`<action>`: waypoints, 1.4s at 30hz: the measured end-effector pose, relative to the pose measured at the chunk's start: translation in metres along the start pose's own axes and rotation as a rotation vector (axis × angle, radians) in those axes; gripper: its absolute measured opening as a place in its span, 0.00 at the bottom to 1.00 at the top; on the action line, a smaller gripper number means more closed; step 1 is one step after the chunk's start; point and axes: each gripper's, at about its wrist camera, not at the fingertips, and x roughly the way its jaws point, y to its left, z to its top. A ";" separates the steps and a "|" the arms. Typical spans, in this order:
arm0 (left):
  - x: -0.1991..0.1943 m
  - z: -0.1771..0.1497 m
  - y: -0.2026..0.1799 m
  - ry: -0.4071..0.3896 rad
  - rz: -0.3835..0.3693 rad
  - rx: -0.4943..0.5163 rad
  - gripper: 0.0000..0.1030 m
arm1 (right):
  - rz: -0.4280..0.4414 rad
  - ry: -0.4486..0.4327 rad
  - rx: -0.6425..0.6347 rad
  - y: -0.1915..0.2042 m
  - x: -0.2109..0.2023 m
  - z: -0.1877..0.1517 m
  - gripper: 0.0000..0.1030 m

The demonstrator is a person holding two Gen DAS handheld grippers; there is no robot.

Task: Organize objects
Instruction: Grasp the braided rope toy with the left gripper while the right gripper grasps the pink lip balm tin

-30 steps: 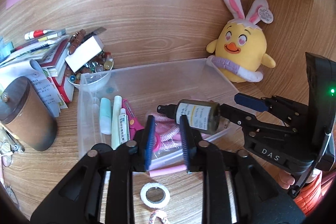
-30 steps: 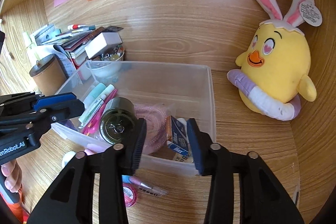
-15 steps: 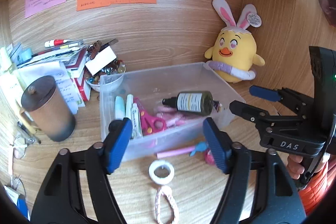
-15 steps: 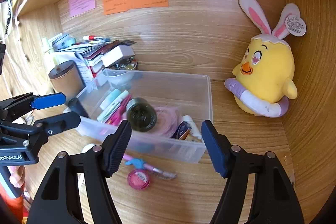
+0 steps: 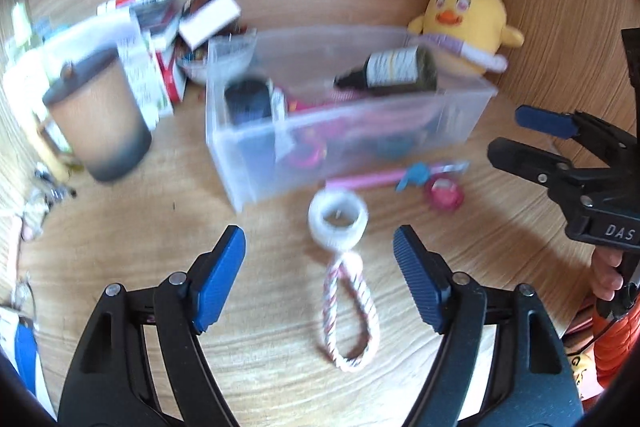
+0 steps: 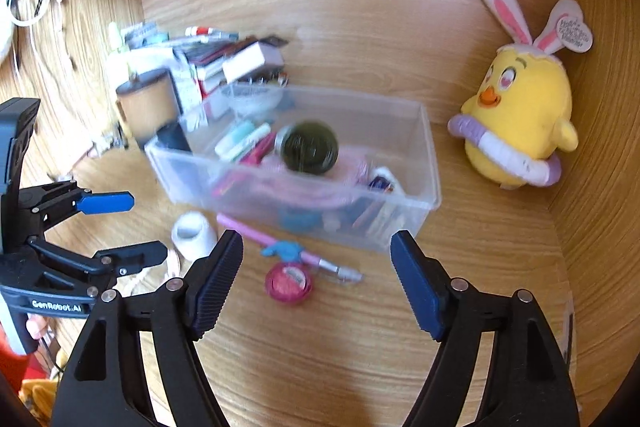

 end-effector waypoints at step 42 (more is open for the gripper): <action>0.004 -0.012 -0.006 -0.003 -0.053 0.020 0.19 | 0.056 0.124 -0.023 0.020 0.035 -0.015 0.31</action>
